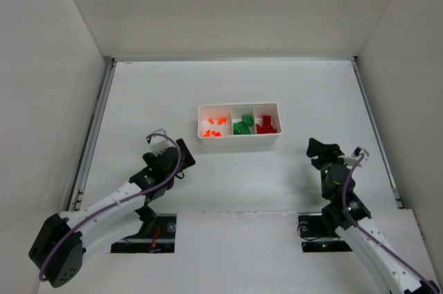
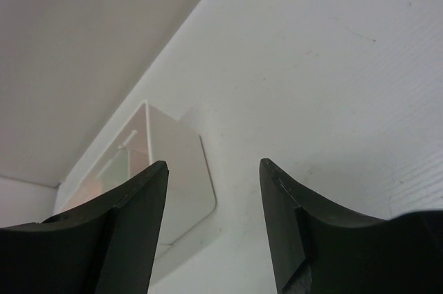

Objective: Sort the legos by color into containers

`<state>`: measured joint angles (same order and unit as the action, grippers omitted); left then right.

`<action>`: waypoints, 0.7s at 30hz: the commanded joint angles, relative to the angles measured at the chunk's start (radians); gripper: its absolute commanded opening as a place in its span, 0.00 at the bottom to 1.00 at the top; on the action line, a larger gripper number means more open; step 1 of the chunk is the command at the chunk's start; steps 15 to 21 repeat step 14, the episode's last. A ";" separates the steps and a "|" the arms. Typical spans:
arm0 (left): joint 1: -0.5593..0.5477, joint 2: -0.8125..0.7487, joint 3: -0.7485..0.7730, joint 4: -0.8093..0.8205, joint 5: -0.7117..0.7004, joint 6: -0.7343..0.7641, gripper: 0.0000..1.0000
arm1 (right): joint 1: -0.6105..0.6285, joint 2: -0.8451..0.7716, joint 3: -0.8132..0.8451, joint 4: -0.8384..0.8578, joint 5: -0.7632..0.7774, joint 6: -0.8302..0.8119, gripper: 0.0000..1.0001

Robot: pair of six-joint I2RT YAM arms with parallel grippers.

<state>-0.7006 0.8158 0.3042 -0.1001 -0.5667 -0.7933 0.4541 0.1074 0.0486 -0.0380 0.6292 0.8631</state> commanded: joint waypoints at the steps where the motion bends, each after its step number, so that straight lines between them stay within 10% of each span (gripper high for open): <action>1: -0.007 -0.010 0.033 -0.012 0.004 -0.021 1.00 | -0.018 0.070 -0.015 0.035 -0.051 0.010 0.61; 21: -0.021 -0.001 0.032 -0.001 0.004 -0.023 1.00 | -0.012 0.230 0.013 0.107 -0.045 -0.001 0.61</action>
